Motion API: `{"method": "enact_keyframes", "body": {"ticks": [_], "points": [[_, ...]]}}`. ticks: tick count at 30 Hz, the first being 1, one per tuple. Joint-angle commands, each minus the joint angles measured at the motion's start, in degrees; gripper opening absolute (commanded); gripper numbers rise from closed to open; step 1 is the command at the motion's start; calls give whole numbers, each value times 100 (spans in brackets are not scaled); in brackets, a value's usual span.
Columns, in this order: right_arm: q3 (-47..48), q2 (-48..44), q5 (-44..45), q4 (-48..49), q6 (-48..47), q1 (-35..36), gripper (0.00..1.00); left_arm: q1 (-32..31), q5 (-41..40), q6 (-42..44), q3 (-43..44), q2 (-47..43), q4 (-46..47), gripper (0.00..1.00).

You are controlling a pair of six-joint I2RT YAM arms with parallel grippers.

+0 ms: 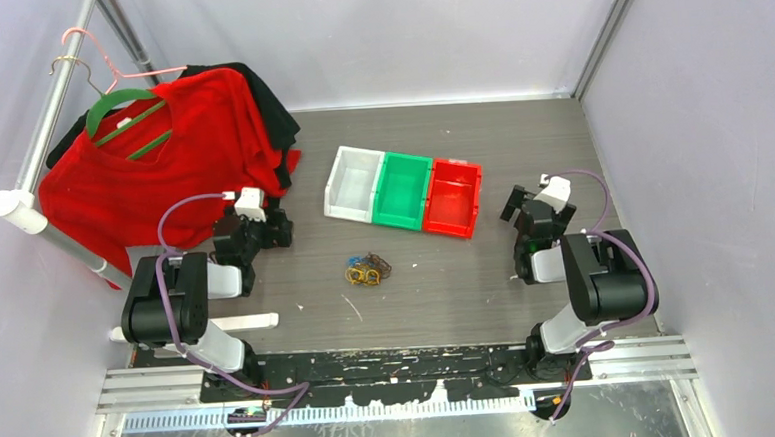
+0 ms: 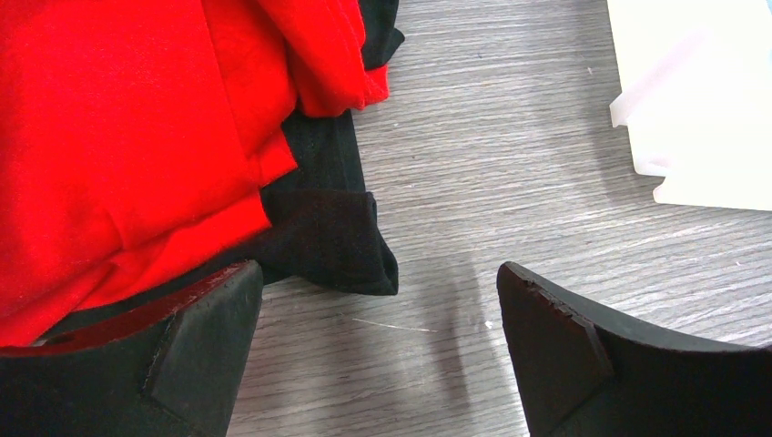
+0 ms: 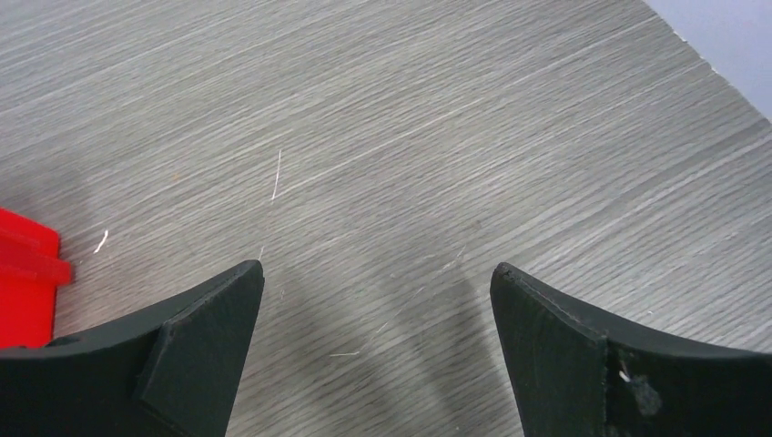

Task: Untangle the cables

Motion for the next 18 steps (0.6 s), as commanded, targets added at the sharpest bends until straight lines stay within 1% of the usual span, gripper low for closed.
{"method": "enact_keyframes", "body": {"ticks": [1,2,3,4,7,8,9,10,11,12,13,15,16,18], "points": [[135,-400,183,109,45,-36,100,15,-43,50,45,-132,315,99],[360,-712,422,-572,72,29,100,47,24,42,74,-188,265,99],[761,-1028,592,-1566,209,42,100,100,229,56,141,-312,-5,99],[1078,-1234,813,-2114,317,44,100,119,371,90,256,-450,-352,99],[1544,-1705,866,-2670,254,44,100,123,687,269,832,-825,-1756,99],[1772,-1784,870,-3034,364,36,100,125,687,270,996,-915,-2183,99],[2000,-1788,842,-3449,485,35,100,127,653,261,1171,-997,-2562,99],[2387,-1708,857,-4063,656,31,100,123,663,290,1413,-1083,-3020,99],[2729,-1603,961,-4658,834,32,100,123,680,333,1592,-1169,-3642,99],[3048,-1464,1183,-5225,1151,35,100,132,719,391,1804,-1254,-3928,99],[3375,-1341,1419,-5803,1535,35,100,141,776,461,2008,-1404,-4562,99],[3953,-1163,1608,-6843,2386,35,100,162,1003,611,2377,-1639,-5393,99],[4224,-1105,1507,-7239,2661,24,100,178,1179,702,2539,-1853,-5801,99],[4522,-1130,905,-7528,2763,-8,100,179,1517,871,2839,-2123,-6541,99]]}}
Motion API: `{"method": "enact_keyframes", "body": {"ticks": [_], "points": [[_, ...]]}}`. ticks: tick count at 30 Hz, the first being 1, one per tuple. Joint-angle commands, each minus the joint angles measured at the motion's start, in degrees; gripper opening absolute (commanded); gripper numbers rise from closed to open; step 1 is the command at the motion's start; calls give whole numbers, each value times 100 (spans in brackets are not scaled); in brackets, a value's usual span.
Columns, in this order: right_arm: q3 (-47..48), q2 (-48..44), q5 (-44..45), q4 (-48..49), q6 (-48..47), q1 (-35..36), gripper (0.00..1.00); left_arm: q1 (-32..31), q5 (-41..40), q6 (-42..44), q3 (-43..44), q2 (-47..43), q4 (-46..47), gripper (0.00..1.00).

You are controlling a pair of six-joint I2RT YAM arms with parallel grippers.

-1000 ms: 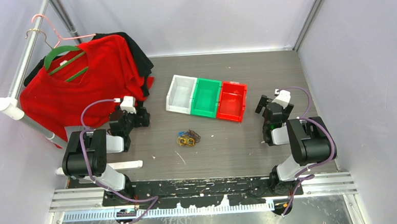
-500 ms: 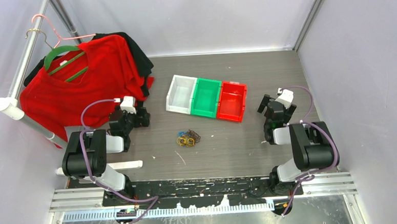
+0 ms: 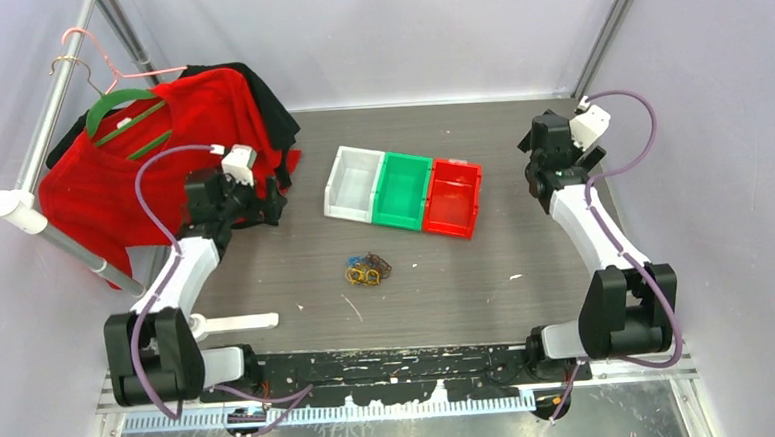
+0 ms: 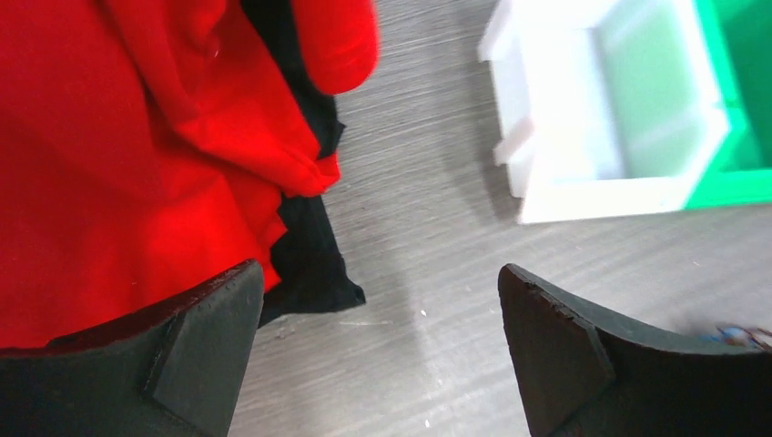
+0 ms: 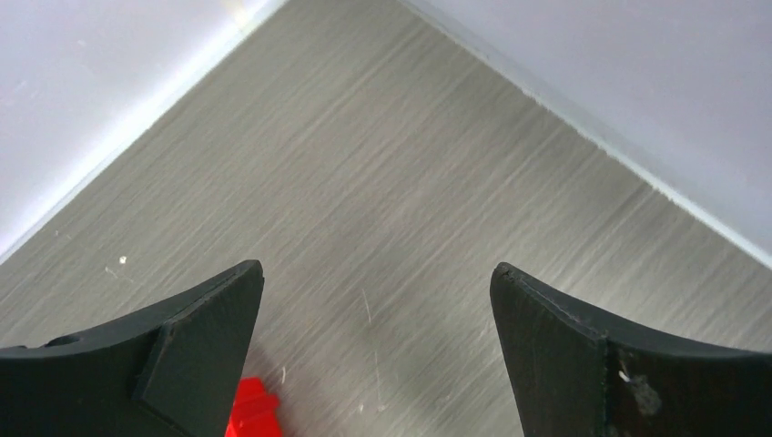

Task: Untangle the cables

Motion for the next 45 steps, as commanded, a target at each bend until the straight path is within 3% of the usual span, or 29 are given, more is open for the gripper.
{"method": "enact_keyframes", "body": {"ticks": [1,4,9,13,18,25,34,41,45], "points": [[653,-80,-606,-1873,1123,-22,100,42,922,510,715,-700,-2380,99],[153,-617,-1690,-1197,874,277,100,34,1638,888,1074,-758,-3499,99],[125,-633,-1096,-1435,115,2202,90,-69,2382,1689,1554,-407,-5069,99],[-31,-519,-1644,-1351,-83,3339,77,-316,2294,2005,1492,-312,-5448,100],[-143,-70,-3316,-1014,-153,4119,66,-757,2077,2064,1370,-279,-5513,97],[70,876,-4645,-664,-181,4281,55,-1069,2218,1984,1375,61,-5387,90],[332,1674,-4795,-474,-325,4372,46,-1234,2480,1866,1541,293,-5396,85],[462,1797,-4844,-391,-362,4372,6,-1277,2624,1763,1573,206,-5419,84],[407,1483,-4878,-314,-355,4372,1,-1281,2612,1644,1645,183,-5447,84]]}}
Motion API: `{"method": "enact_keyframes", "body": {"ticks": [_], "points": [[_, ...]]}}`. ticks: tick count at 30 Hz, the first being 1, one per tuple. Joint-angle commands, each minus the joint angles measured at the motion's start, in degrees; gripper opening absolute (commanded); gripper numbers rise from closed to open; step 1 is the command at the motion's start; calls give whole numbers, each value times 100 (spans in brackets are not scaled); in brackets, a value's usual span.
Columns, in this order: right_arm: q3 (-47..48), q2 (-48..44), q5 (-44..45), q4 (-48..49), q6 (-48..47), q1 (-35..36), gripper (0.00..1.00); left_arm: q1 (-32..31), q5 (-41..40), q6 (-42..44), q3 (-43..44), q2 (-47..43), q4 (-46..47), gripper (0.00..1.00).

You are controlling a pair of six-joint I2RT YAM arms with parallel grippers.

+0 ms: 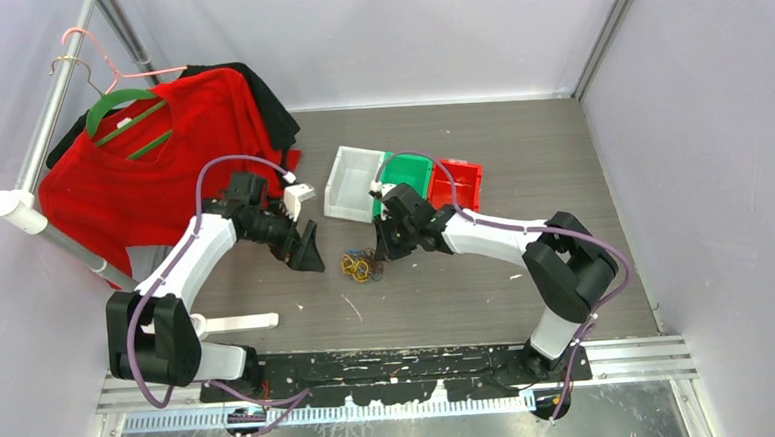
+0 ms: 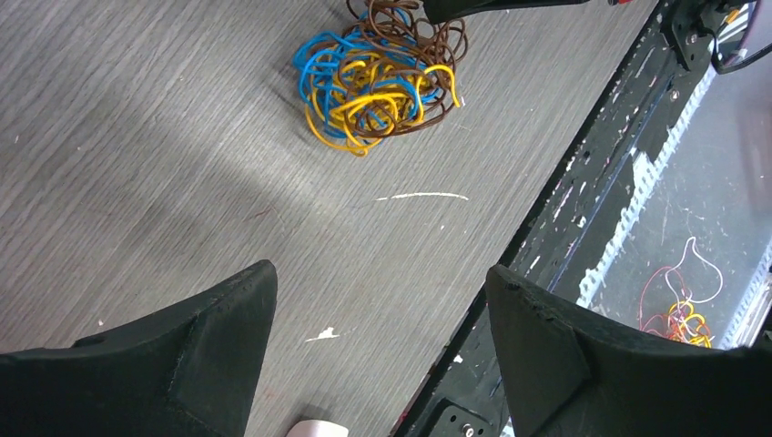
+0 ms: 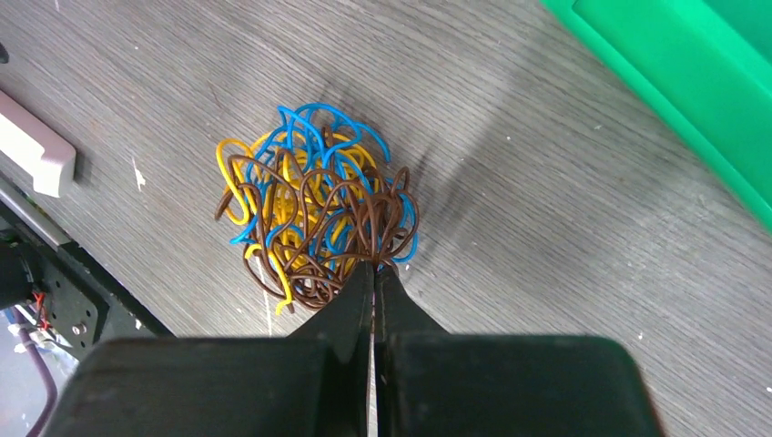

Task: Untangle the cables

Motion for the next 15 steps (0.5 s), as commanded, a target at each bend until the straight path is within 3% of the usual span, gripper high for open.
{"method": "enact_keyframes", "body": {"ticks": [1,15], "points": [[204,-499,-170,338,-28,27,1,-28,228,-172,321,-145,-80,84],[408,-1124,-458,377,-56,439,1,-96,678,-671,671,23,271,78]]}}
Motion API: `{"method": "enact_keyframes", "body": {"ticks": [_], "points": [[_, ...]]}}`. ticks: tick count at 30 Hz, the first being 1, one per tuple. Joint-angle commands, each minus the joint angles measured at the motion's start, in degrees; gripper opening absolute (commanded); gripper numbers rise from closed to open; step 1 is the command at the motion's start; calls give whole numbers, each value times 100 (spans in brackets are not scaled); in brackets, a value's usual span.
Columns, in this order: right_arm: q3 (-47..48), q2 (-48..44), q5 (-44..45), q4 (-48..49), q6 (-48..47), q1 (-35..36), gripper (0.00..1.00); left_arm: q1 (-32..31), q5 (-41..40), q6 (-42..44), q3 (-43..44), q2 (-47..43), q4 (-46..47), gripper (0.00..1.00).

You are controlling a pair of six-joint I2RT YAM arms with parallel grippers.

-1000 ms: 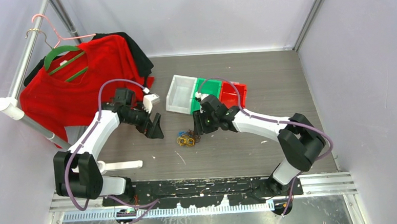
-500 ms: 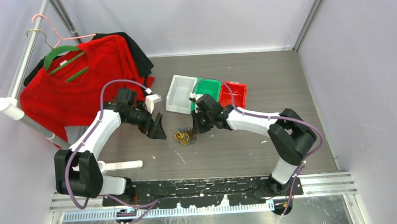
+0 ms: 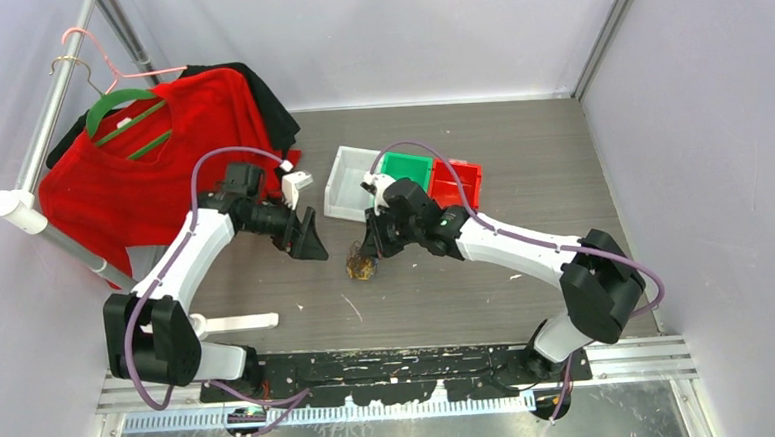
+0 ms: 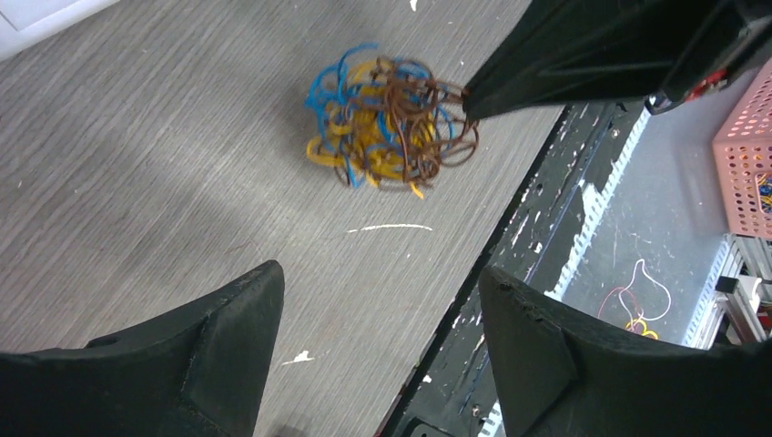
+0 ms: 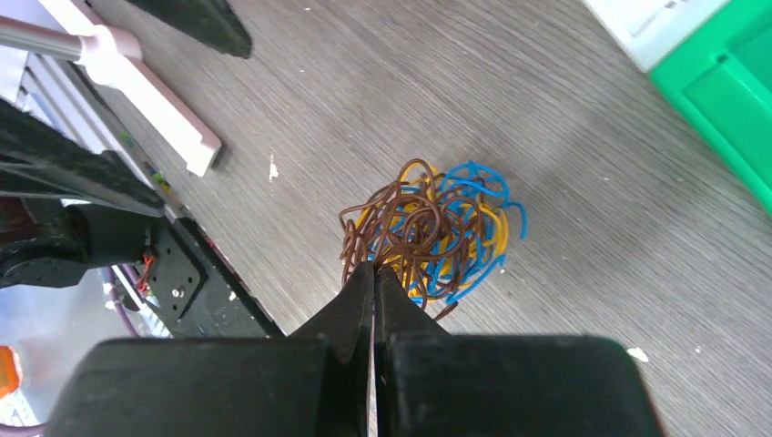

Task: Untangle the cables

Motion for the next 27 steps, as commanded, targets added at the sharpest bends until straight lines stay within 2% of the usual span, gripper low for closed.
{"method": "enact_keyframes", "body": {"ticks": [1,8,21,22,27], "points": [[375,-206,-253,296,-46,177,1,-108,334,-212,320,61,323,77],[526,-234,-570,532,67,279,1,-219,805,-52,523,393,180,66],[418,-284,-1108,1213,498,279,1,-229,1568,-186,442,475,118,62],[416,-293,-1118,1239,526,279,1,-224,1657,-140,438,473,119,60],[357,-416,-993,1216,546,279,1,-222,2428,842,684,658,-835,35]]}}
